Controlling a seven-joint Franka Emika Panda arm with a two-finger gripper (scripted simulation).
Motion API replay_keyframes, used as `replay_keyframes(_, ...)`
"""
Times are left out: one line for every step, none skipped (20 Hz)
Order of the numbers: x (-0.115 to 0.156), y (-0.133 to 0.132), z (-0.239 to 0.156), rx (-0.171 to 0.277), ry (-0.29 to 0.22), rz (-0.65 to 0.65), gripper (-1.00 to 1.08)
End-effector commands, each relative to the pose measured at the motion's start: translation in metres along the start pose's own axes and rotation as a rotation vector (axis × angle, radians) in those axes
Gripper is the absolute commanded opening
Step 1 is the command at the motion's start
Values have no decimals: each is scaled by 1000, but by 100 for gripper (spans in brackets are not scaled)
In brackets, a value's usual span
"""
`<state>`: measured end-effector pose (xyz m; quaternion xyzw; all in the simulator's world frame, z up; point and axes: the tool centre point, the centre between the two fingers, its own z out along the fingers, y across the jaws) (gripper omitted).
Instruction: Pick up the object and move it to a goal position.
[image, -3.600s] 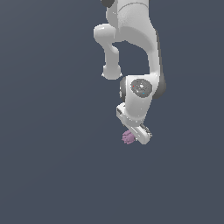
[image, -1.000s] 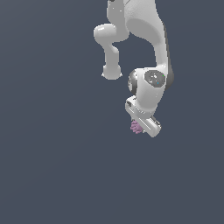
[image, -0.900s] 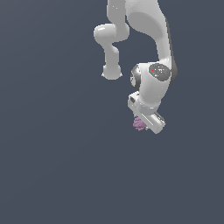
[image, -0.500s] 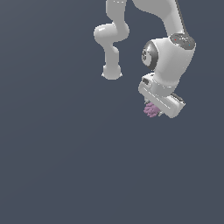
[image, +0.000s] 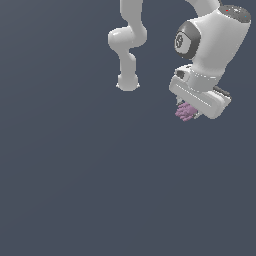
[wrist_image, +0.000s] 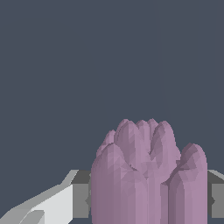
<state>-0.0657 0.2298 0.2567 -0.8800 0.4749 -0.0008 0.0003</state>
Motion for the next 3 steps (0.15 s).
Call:
replay_keyframes(-4, 0, -6, -1, 0, 1, -100)
replay_keyframes(-5, 0, -7, -1, 0, 1, -100)
replay_keyframes(-5, 0, -7, -1, 0, 1, -100)
